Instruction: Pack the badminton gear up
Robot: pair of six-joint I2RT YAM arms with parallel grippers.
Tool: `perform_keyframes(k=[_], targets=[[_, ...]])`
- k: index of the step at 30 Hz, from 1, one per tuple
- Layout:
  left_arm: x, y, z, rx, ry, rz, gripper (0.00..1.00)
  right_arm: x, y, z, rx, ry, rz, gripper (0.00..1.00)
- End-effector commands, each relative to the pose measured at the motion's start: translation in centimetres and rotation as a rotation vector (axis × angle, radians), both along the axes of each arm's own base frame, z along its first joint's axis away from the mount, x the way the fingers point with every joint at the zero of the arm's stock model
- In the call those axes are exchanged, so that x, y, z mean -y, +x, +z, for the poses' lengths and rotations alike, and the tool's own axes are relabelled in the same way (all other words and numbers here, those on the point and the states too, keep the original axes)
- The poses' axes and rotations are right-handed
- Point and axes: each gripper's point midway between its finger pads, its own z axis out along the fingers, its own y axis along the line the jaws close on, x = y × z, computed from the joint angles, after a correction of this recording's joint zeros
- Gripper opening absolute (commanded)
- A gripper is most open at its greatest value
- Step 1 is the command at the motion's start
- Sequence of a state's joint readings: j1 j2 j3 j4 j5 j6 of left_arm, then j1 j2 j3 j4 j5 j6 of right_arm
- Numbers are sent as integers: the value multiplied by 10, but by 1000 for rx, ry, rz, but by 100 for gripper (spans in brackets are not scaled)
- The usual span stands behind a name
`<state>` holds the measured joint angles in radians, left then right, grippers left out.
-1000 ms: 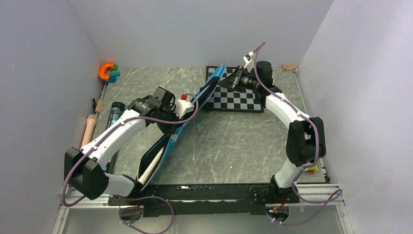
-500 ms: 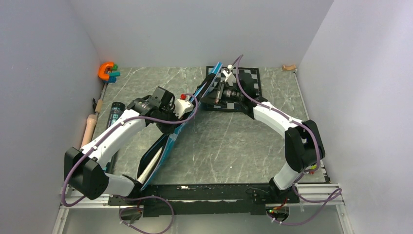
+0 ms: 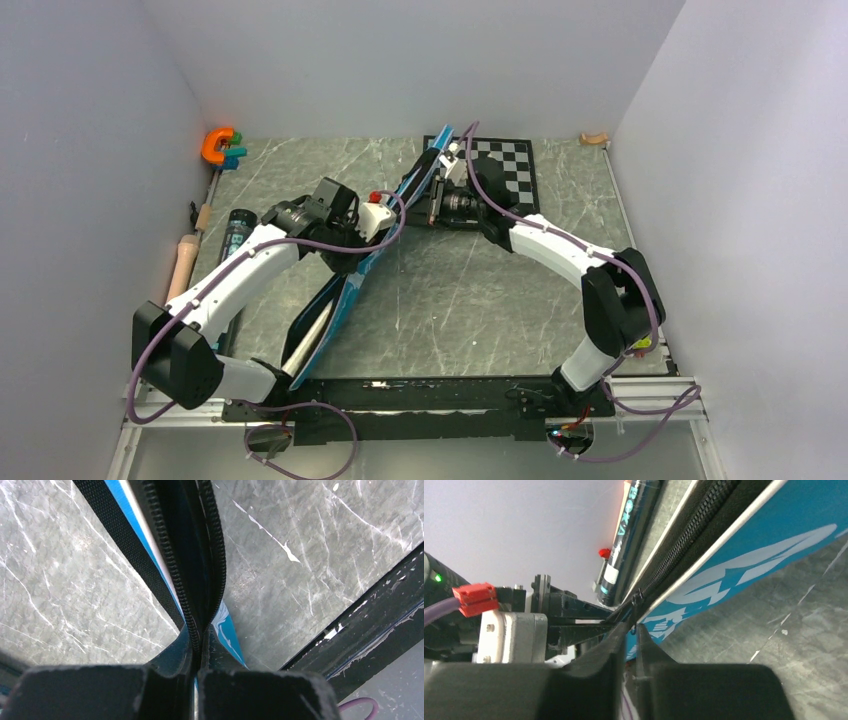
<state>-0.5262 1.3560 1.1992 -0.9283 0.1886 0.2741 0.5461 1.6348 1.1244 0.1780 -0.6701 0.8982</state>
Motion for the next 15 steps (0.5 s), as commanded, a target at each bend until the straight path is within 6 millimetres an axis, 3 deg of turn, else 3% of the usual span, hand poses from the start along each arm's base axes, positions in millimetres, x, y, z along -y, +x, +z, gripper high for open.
perform_keyframes(k=[1, 3, 6, 10, 15], targets=[[3, 26, 33, 108, -69, 73, 0, 10, 10, 42, 114, 10, -29, 33], [-1, 34, 37, 97, -93, 116, 0, 15, 15, 47, 139, -10, -61, 56], [-9, 48, 43, 84, -129, 177, 0, 22, 20, 51, 171, -46, -111, 71], [-12, 64, 47, 92, -143, 215, 0, 25, 23, 50, 188, -83, -154, 76], [-11, 83, 57, 133, -142, 259, 0, 10, 27, 27, 128, -192, -189, 78]])
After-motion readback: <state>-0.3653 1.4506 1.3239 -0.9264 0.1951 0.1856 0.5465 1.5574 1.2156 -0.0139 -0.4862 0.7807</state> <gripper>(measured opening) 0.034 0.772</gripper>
